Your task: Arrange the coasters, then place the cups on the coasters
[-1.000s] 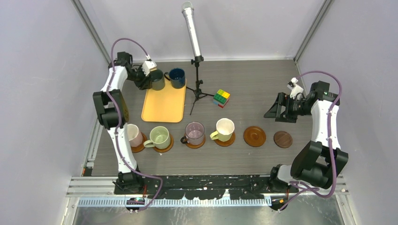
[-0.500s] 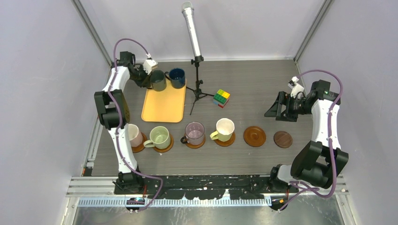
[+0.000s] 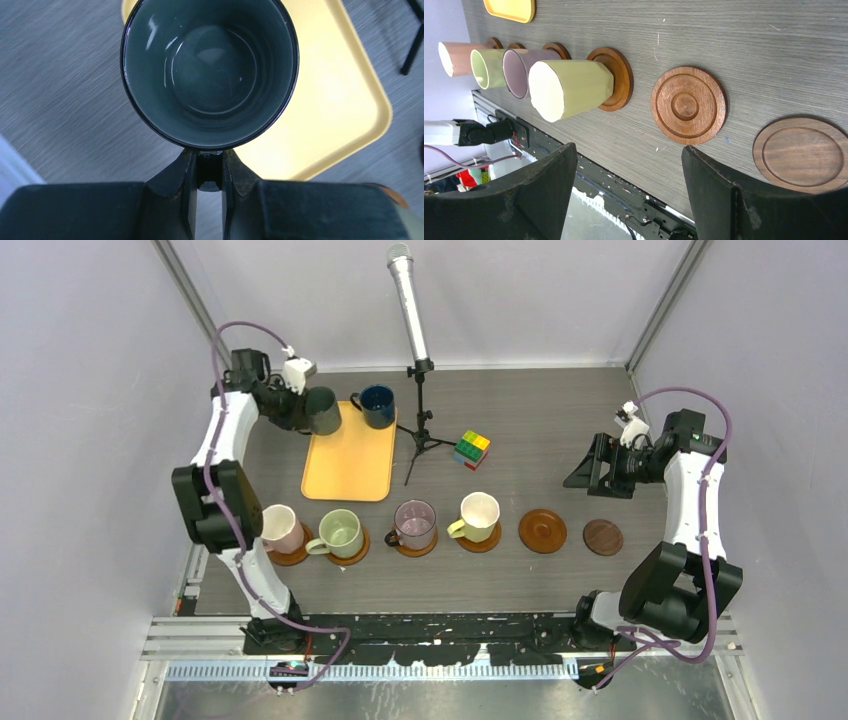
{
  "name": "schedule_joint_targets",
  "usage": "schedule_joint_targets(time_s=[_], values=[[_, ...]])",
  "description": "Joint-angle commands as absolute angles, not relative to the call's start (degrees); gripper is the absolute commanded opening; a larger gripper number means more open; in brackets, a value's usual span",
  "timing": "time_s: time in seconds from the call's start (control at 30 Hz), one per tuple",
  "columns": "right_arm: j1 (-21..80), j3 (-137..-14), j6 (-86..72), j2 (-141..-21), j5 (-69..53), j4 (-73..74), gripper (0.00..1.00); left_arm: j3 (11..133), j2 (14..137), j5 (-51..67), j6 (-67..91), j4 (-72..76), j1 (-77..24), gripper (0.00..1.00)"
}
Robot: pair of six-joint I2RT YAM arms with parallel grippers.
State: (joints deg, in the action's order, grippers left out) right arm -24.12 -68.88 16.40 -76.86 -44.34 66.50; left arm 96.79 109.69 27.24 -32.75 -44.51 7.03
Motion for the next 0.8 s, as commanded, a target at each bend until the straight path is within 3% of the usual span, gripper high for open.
schedule_joint_targets(time_s=[0.0, 0.3, 0.57, 0.77], values=[[-24.2, -71.0, 15.7, -74.8, -46.1, 67.0, 0.81, 95.9, 98.1, 30.2, -24.9, -41.4, 7.8, 0.00], [-24.4, -70.1, 11.8, -74.2, -44.8, 64.1, 0.81, 93.1, 77.6, 31.9, -16.8, -49.8, 1.2, 0.00], [-24.4, -69.2, 5.2, -73.1, -40.0, 57.9, 0.81, 95.3, 69.7, 15.4, -9.0, -52.3, -22.0, 0.00], [-24.4, -66.5, -2.6, -71.3, -33.2, 51.5, 0.82, 102.8, 76.7, -2.5, -3.8, -50.5, -44.7, 0.00]])
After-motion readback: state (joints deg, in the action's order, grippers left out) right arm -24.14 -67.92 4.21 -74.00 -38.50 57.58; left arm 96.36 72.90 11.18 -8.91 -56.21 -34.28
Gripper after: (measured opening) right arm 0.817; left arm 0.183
